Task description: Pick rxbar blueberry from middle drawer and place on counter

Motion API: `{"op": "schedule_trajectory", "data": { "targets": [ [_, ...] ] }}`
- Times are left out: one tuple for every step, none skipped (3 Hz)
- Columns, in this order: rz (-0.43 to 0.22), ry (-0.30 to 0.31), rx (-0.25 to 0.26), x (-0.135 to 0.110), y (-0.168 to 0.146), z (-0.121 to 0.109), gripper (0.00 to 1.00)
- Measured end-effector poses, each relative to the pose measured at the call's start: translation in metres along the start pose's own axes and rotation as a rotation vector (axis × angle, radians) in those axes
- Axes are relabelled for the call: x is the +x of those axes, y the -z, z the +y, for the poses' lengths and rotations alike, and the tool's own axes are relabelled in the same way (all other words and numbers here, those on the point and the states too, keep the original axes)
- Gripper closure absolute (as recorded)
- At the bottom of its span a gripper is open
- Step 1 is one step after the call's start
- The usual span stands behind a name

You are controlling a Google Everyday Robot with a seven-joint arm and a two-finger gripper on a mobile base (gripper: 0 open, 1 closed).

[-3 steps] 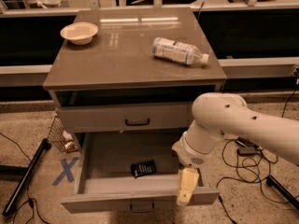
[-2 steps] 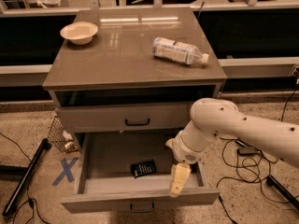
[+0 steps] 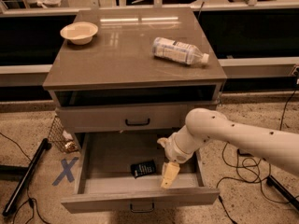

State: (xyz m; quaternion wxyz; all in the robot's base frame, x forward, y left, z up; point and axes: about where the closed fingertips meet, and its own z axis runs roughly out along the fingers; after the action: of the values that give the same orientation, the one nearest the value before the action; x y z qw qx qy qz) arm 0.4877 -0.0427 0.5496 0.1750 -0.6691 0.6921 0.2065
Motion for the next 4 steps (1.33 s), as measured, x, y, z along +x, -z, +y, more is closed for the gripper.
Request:
{"op": "schedule_trajectory", "data": {
  "targets": [
    [0.0,0.0,0.0,0.0,0.0,0.0,0.0],
    [-0.046,-0.008,0.059,0.009,-0.009,-0.012,0.0],
    [-0.165,-0.053,0.163,0.029,-0.012,-0.035,0.0],
    [-0.254,-0.083,0.199,0.042,-0.029,-0.053,0.0]
  ]
}}
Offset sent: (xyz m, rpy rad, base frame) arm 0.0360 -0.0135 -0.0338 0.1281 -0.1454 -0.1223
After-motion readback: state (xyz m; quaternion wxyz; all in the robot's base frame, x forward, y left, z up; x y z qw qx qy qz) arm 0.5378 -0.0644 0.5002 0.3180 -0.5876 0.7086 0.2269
